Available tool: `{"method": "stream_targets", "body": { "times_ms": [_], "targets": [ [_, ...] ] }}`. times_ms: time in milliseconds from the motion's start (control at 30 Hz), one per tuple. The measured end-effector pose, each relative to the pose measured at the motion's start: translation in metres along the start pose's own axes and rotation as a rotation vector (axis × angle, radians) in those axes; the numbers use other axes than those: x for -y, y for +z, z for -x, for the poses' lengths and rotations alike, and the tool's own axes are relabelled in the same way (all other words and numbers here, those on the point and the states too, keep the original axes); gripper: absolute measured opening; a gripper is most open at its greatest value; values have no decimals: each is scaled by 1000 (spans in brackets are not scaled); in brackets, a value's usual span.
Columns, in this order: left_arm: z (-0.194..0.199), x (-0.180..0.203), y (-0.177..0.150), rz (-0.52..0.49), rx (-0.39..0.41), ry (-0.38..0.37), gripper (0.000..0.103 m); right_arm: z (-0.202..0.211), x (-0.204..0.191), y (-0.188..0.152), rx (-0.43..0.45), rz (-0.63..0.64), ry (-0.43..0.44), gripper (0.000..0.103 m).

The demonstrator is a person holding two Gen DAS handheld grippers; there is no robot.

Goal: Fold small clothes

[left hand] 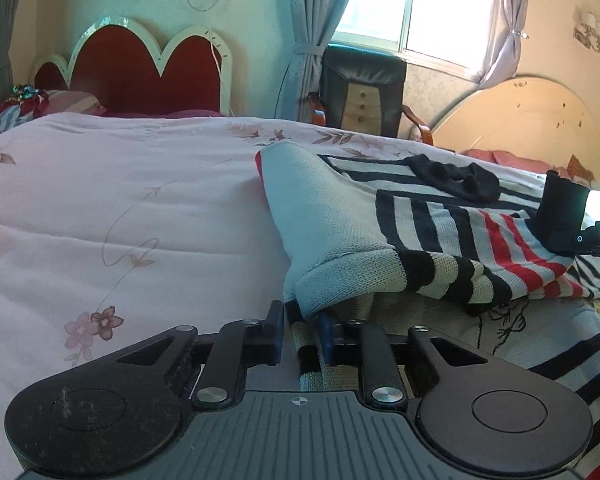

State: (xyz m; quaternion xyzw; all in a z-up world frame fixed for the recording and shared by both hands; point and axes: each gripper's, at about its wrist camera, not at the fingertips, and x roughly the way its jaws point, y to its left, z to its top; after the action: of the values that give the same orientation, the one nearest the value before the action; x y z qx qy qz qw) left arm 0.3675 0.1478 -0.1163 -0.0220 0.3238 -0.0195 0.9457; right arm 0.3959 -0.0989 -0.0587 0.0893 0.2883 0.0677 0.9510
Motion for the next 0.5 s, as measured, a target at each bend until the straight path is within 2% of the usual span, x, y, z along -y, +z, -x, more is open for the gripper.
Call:
{"method": "stream_targets", "body": {
  "times_ms": [33,100,167,200,233,267,300,367,500],
  "targets": [
    [-1,3,1,-15,-6,6,20,-2,6,-1,-10,-28,8,8],
    [-1,8,2,-45,-2,27,21,-4,17,-4,-20,-75,8,17],
    [-3,11,4,-57,-3,34,21,-6,27,-5,-20,-120,11,30],
    [-3,10,4,-50,-1,28,21,-7,32,-5,-21,-142,2,33],
    [-3,8,4,-40,-3,15,20,-8,35,-6,-21,-150,-8,29],
    [-5,7,4,-27,-8,4,17,-9,37,-5,-20,-152,-9,17],
    [-6,5,4,-13,-15,2,14,-10,40,-4,-24,-147,-2,10],
    [-8,0,4,24,-18,-11,13,-8,39,-1,-17,-120,1,7],
    [-11,-7,1,69,-26,-33,13,19,29,12,112,-27,-12,7]
  ]
}}
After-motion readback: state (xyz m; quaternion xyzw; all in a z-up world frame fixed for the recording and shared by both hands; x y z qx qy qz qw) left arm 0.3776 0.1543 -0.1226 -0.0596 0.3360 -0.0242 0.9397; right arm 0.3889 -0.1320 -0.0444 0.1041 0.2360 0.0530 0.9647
